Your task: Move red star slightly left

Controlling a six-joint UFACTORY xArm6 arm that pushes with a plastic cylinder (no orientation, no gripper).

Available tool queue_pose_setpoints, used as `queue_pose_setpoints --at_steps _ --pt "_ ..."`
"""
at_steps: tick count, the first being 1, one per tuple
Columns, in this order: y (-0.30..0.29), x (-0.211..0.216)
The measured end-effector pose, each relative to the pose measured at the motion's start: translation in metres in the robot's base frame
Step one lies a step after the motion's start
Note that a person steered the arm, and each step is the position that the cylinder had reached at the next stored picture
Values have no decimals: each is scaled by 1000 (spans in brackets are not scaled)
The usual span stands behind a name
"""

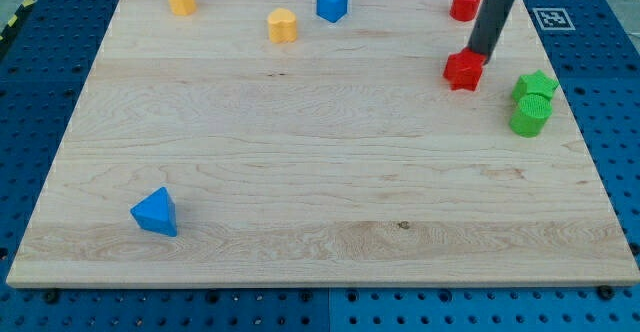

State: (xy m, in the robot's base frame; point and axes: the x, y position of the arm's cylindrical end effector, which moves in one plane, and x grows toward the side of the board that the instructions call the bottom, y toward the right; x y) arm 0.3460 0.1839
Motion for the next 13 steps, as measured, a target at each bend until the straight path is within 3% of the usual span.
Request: queue_pose_setpoints --at_steps 2,3,6,8,11,13 --pt "-68 61" --pt "-68 100" --pt "-42 92" --pt "-37 126" --pt "-9 209" --pt "-1 189"
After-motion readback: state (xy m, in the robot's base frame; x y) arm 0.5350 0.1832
